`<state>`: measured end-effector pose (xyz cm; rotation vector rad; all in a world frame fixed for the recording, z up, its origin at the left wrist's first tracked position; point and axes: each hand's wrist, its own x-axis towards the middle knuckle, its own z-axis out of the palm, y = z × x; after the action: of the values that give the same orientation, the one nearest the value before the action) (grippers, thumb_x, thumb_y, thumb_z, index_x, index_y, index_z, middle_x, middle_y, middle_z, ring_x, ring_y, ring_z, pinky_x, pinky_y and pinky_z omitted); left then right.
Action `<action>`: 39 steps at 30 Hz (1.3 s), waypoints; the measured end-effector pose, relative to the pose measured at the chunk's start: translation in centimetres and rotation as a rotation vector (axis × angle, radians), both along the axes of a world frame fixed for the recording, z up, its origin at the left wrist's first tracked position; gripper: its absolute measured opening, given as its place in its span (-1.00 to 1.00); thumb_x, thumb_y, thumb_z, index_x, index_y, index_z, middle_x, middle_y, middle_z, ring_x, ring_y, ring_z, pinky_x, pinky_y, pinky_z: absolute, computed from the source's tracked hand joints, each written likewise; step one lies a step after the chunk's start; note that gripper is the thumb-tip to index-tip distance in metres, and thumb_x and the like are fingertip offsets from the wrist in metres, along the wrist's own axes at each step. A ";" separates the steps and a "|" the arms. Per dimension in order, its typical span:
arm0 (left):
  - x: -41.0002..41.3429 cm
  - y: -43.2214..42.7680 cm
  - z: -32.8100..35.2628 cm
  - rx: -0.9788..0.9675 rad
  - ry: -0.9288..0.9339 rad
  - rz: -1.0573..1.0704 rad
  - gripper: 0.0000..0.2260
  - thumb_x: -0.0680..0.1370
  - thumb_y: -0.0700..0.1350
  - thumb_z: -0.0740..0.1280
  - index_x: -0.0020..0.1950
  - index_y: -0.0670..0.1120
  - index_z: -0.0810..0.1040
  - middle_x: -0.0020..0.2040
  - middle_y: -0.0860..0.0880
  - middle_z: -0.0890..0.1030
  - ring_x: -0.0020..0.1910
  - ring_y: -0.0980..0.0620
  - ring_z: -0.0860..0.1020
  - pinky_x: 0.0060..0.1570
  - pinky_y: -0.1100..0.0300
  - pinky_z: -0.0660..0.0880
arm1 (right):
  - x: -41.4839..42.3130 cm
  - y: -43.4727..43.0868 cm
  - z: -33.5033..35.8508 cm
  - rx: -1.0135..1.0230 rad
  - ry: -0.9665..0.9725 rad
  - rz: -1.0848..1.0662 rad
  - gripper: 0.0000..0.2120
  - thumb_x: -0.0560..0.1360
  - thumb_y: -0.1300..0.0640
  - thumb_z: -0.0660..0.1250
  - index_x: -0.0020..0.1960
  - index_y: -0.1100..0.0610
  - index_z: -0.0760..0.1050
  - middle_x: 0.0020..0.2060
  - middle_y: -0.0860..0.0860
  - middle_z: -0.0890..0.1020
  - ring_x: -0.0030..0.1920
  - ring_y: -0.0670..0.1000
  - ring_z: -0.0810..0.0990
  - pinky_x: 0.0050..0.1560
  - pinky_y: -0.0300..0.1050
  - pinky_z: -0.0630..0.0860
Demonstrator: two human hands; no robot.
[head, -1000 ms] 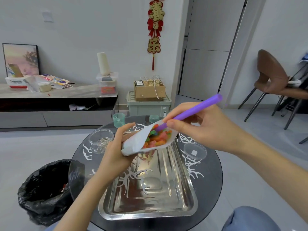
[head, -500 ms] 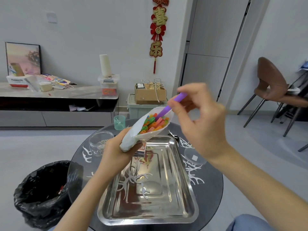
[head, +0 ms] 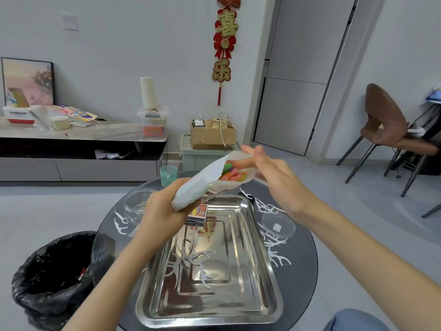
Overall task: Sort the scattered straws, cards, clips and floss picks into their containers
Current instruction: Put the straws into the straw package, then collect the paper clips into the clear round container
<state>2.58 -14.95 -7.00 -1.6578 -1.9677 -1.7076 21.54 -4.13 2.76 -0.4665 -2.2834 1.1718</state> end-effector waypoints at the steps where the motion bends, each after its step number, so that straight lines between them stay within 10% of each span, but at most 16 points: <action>1: -0.1 0.1 0.4 -0.007 0.004 -0.009 -0.58 0.44 -0.19 0.48 0.03 0.31 0.45 -0.16 0.29 0.62 -0.16 0.27 0.57 -0.24 0.44 0.41 | 0.0 0.2 0.3 -0.005 0.012 0.027 -0.45 0.50 -0.22 -0.06 0.16 0.03 0.56 0.01 -0.47 0.56 0.16 -0.47 0.40 0.33 -0.32 0.26; 4: -0.2 1.1 2.1 -0.071 0.035 -0.047 -0.66 0.44 -0.13 0.48 -0.07 0.28 0.43 -0.17 0.29 0.60 -0.21 0.28 0.56 -0.29 0.46 0.41 | 0.3 0.9 1.0 0.067 0.140 -0.010 -0.61 0.59 -0.12 0.01 0.18 -0.04 0.55 0.29 -0.07 0.51 0.34 -0.11 0.41 0.42 0.01 0.28; 7: 0.2 2.7 3.5 -0.170 -0.094 -0.128 -0.64 0.41 -0.10 0.50 0.03 0.25 0.45 -0.11 0.23 0.63 -0.13 0.30 0.58 -0.23 0.45 0.48 | 0.9 2.2 0.5 0.010 0.247 -0.075 -0.74 0.61 0.04 0.17 0.28 -0.11 0.45 0.22 -0.18 0.54 0.22 -0.21 0.51 0.32 0.03 0.43; 13: 1.1 6.6 3.9 -0.277 -0.388 -0.210 -0.70 0.39 -0.06 0.51 0.07 0.04 0.53 -0.11 0.11 0.68 -0.16 0.17 0.66 -0.29 0.33 0.56 | 1.1 5.5 -2.2 -0.214 0.027 -0.089 -0.21 0.51 0.10 0.37 0.54 -0.09 -0.06 0.36 -0.06 0.44 0.22 -0.09 0.54 0.27 0.05 0.46; 20: 0.0 9.9 -0.7 -0.413 -0.965 -0.153 -0.58 0.42 -0.10 0.47 0.22 -0.22 0.51 -0.11 -0.15 0.66 -0.25 -0.08 0.66 -0.24 0.05 0.61 | 2.7 9.2 -7.7 -0.198 -0.216 -0.162 -0.60 0.51 0.01 0.35 0.33 -0.02 0.40 0.10 -0.09 0.62 0.13 -0.06 0.59 0.28 0.06 0.45; 26: 0.6 10.6 -5.6 -0.566 -0.931 -0.087 -0.59 0.37 -0.10 0.48 0.15 -0.23 0.52 -0.21 -0.13 0.69 -0.30 -0.08 0.67 -0.35 0.09 0.59 | 4.9 12.9 -13.3 0.045 -0.498 -0.291 -0.79 0.48 0.14 0.36 0.10 0.06 0.61 0.08 -0.05 0.65 0.05 -0.09 0.58 0.06 -0.26 0.41; 32: 1.6 11.2 -7.6 -0.638 -0.711 0.066 -0.42 0.39 0.06 0.50 0.28 -0.16 0.39 -0.02 -0.08 0.66 -0.13 -0.08 0.66 -0.09 0.00 0.60 | 4.2 15.9 -16.1 0.264 -0.784 -0.365 -0.35 0.41 -0.16 0.41 0.40 0.09 0.34 0.32 0.12 0.41 0.36 0.16 0.31 0.30 0.02 0.34; 39: 2.9 9.9 -8.1 -0.594 -0.140 0.201 -0.23 0.38 0.08 0.50 0.45 -0.12 0.21 0.01 0.26 0.38 0.04 0.18 0.37 -0.10 0.48 0.30 | 3.3 17.7 -18.3 0.168 -0.757 -0.385 -0.08 0.29 -0.26 0.46 0.49 0.05 0.14 0.39 0.13 0.34 0.41 0.16 0.25 0.31 0.07 0.34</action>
<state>5.51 -5.05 -15.12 -1.4172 -2.7966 -1.2706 24.86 13.53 -15.55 -1.3971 -2.6804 0.6560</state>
